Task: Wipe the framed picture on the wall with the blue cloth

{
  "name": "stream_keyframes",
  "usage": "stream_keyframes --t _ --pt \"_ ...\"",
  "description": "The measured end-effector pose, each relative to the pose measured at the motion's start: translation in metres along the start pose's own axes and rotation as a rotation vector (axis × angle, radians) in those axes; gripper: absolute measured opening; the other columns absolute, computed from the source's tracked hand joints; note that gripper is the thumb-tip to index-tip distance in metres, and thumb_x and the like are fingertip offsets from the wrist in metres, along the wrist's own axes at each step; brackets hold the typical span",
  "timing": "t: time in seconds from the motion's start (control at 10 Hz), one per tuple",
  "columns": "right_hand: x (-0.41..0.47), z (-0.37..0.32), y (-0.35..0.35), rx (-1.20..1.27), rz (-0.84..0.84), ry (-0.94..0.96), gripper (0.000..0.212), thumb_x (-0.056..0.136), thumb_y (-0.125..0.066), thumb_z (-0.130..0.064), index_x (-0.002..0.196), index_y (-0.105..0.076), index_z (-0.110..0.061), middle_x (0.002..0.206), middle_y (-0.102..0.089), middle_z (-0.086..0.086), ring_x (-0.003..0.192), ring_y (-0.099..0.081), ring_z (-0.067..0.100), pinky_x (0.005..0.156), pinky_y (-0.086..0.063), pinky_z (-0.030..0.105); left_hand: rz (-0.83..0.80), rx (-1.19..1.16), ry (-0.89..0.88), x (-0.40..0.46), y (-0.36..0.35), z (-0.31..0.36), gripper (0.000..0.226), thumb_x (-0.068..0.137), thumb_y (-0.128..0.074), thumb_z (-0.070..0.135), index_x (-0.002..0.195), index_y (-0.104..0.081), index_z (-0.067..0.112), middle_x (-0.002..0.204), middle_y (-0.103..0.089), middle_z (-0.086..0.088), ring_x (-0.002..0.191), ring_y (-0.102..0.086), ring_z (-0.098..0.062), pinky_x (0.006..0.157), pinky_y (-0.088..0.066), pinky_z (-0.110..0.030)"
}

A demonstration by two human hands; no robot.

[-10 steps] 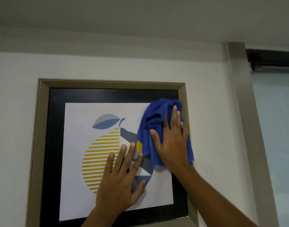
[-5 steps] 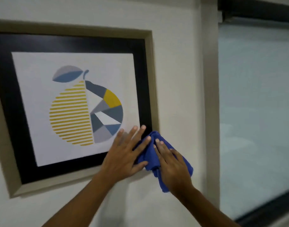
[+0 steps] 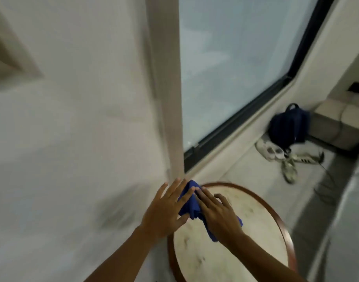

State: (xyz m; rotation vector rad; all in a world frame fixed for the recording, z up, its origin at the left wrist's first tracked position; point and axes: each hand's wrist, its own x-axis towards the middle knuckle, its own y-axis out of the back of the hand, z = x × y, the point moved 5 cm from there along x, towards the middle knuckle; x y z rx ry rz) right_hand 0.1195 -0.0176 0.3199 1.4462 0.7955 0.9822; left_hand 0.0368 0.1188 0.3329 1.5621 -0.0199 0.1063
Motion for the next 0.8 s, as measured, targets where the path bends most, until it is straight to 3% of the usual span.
stream_keyframes --t 0.1,0.2,0.3,0.4,0.5,0.6,0.7,0.8 --pt "-0.038 0.021 -0.073 0.005 -0.148 -0.070 0.079 0.064 -0.085 -0.020 0.137 -0.054 -0.018 0.145 -0.050 0.005 0.132 -0.048 0.024 0.096 -0.050 0.041 -0.114 -0.108 -0.028 0.001 -0.085 0.034 0.073 0.093 -0.049 0.052 0.157 -0.031 0.022 0.163 -0.036 -0.009 0.148 -0.035 -0.028 0.116 -0.035 -0.048" --pt "-0.091 0.049 -0.190 0.014 -0.278 -0.167 0.082 0.058 -0.088 -0.020 0.134 -0.057 -0.017 0.143 -0.052 0.005 0.130 -0.050 0.024 0.095 -0.050 0.043 -0.264 -0.232 -0.005 -0.004 -0.221 0.084 0.073 0.090 -0.057 0.051 0.154 -0.039 0.019 0.161 -0.037 -0.008 0.145 -0.042 -0.027 0.111 -0.045 -0.047" --pt "-0.120 0.055 -0.263 0.038 -0.383 -0.230 0.078 0.067 -0.083 -0.025 0.139 -0.052 -0.017 0.149 -0.044 0.005 0.135 -0.044 0.025 0.100 -0.046 0.046 -0.390 -0.222 0.011 -0.011 -0.300 0.109 0.076 0.094 -0.055 0.050 0.157 -0.029 0.017 0.165 -0.024 -0.008 0.150 -0.031 -0.029 0.116 -0.036 -0.049" --pt "-0.160 0.049 -0.360 0.111 -0.461 -0.337 0.062 0.097 -0.044 -0.042 0.152 -0.027 -0.018 0.160 -0.011 0.005 0.147 -0.020 0.024 0.112 -0.031 0.043 -0.515 -0.100 -0.088 -0.025 -0.391 0.132 0.066 0.103 -0.040 0.045 0.160 -0.017 0.021 0.169 -0.009 -0.009 0.155 -0.011 -0.032 0.123 -0.015 -0.054" --pt "-0.175 0.042 -0.391 0.173 -0.392 -0.418 0.062 0.097 -0.035 -0.043 0.153 -0.022 -0.020 0.161 -0.012 0.003 0.148 -0.015 0.021 0.115 -0.022 0.040 -0.495 -0.071 -0.054 -0.030 -0.415 0.135 0.058 0.101 -0.049 0.043 0.154 -0.038 0.022 0.164 -0.032 -0.008 0.150 -0.031 -0.034 0.120 -0.026 -0.057" --pt "-0.168 0.047 -0.389 0.236 -0.466 -0.423 0.062 0.097 -0.035 -0.043 0.153 -0.022 -0.020 0.161 -0.013 0.001 0.148 -0.014 0.020 0.114 -0.021 0.037 -0.620 -0.049 0.001 -0.020 -0.402 0.134 0.056 0.104 -0.041 0.043 0.156 -0.034 0.023 0.167 -0.027 -0.006 0.154 -0.019 -0.036 0.123 -0.014 -0.059" --pt "-0.139 0.063 -0.355 0.236 -0.560 -0.359 0.058 0.101 -0.031 -0.040 0.155 -0.017 -0.022 0.163 -0.005 0.000 0.149 -0.010 0.017 0.114 -0.025 0.037 -0.644 -0.077 0.036 0.004 -0.360 0.126 0.056 0.107 -0.029 0.043 0.159 -0.021 0.023 0.171 -0.010 -0.005 0.157 0.002 -0.032 0.125 0.000 -0.055" --pt "-0.097 0.071 -0.262 0.308 -0.548 -0.302 0.055 0.102 -0.030 -0.029 0.155 -0.016 -0.024 0.163 -0.006 -0.004 0.149 -0.007 0.013 0.114 -0.024 0.038 -0.625 -0.164 0.061 0.020 -0.265 0.111 0.057 0.107 -0.030 0.040 0.160 -0.018 0.023 0.172 -0.003 -0.007 0.157 0.006 -0.026 0.126 0.002 -0.050"
